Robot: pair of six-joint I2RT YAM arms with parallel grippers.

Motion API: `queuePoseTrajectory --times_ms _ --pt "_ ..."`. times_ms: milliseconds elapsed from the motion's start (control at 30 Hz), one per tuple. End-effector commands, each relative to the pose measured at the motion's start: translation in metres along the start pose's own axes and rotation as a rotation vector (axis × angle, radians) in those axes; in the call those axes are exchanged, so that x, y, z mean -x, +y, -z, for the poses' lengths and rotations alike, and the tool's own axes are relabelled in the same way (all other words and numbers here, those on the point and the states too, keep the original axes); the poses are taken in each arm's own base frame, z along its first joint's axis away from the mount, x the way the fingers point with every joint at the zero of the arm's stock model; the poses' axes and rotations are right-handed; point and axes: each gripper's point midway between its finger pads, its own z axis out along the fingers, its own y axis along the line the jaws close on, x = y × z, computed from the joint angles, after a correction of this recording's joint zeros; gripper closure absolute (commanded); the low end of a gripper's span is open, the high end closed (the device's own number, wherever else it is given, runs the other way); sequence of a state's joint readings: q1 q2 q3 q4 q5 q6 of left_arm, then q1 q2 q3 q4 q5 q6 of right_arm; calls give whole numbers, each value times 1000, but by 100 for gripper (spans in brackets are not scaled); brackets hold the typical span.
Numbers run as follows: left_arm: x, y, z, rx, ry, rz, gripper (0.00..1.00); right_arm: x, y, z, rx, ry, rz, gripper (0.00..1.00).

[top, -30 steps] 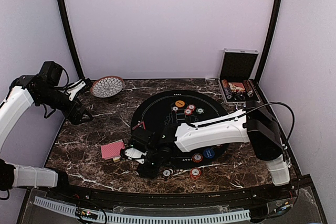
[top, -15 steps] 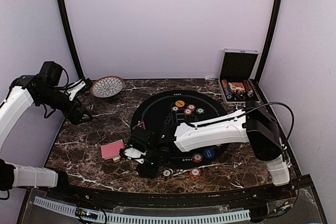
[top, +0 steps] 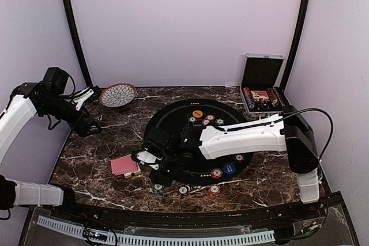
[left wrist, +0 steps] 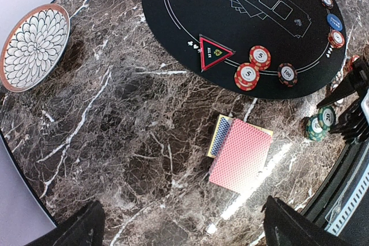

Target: Distribute texas hold em gaming equipment

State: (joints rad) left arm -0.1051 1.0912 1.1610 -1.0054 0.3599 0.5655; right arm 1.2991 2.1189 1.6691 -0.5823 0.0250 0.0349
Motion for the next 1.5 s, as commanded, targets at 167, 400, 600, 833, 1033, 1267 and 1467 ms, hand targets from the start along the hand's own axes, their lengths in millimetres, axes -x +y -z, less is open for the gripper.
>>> queuePoseTrajectory --times_ms 167,400,600,833,1033,1267,1467 --pt "-4 -8 4 -21 5 -8 1 3 -82 28 -123 -65 -202 96" --pt "-5 -8 4 -20 8 -7 1 -27 -110 18 -162 -19 -280 97" --pt "-5 -8 2 -27 10 -4 1 -41 -123 9 -179 0 -308 97" --pt "-4 -8 2 -29 10 0 1 -39 -142 -2 -185 -4 -334 97" --pt "-5 -8 2 -28 11 0 1 -39 -146 -14 -171 9 -340 97" --pt "-5 -8 1 -29 12 0 1 -44 -147 -23 -161 28 -353 77" --pt "-5 -8 1 -29 11 0 1 -41 -150 -15 -174 14 -357 52"
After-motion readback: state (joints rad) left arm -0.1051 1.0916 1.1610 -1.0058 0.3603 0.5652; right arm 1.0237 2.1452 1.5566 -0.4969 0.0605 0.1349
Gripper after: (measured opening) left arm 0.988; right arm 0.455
